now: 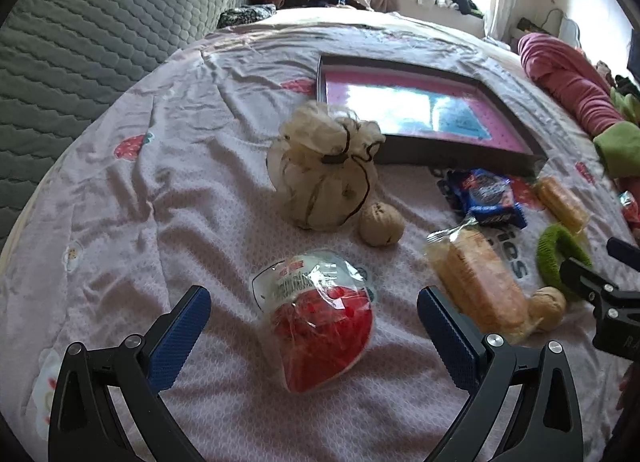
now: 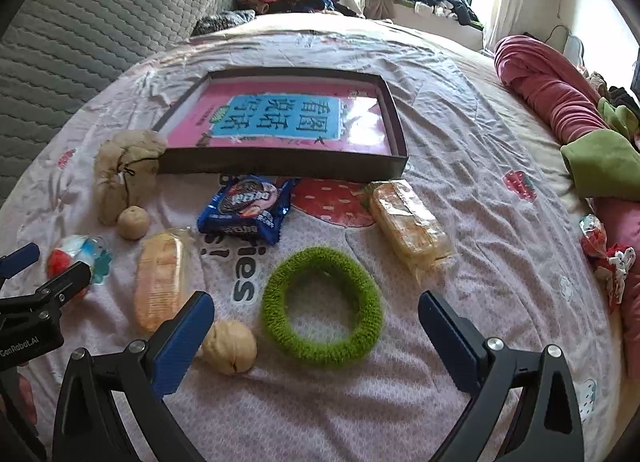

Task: Organize objects
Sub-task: 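Grasp the red wrapped ball with the left tool while the right tool grasps the green ring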

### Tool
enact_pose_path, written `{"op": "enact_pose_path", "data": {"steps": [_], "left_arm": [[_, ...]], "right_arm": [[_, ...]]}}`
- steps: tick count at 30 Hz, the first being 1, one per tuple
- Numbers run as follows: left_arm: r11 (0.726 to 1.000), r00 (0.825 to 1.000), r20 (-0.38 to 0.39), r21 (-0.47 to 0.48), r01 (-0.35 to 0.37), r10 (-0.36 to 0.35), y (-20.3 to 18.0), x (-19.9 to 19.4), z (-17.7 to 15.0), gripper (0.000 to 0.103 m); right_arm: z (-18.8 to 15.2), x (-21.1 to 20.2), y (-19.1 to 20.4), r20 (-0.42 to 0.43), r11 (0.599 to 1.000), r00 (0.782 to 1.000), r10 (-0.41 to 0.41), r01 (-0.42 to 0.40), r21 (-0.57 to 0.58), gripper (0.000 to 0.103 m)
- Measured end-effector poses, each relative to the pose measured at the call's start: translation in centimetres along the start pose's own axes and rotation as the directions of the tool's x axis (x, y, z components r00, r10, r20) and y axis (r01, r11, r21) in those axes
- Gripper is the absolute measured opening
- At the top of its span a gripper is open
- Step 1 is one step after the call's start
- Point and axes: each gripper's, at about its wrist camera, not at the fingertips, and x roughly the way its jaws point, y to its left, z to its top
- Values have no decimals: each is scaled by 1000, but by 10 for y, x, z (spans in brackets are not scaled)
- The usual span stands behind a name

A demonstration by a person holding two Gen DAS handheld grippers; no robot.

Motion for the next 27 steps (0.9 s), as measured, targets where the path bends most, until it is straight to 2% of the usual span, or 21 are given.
{"op": "enact_pose_path", "data": {"steps": [8, 12, 15, 18, 21, 27], "left_arm": [[1000, 1000, -9, 7, 5, -5, 1, 14, -2, 101], [1000, 999, -31, 18, 20, -19, -1, 20, -4, 90], [1000, 998, -48, 8, 29, -28, 0, 24, -5, 68], [999, 998, -53, 8, 33, -33, 1, 24, -6, 65], [999, 998, -50, 4, 36, -35, 2, 22, -7, 56], [998, 996, -57, -2, 64, -64, 0, 18, -9, 53]], "right_arm": [[0, 24, 1, -52, 1000, 998, -26, 26, -3, 101], [0, 31, -4, -67, 1000, 998, -5, 6, 25, 88], [0, 37, -5, -87, 1000, 996, -4, 7, 30, 76], [0, 38, -6, -81, 999, 997, 12, -8, 39, 74], [-2, 36, -7, -73, 999, 997, 20, -17, 49, 66], [-3, 33, -12, -63, 998, 997, 41, -38, 58, 51]]}}
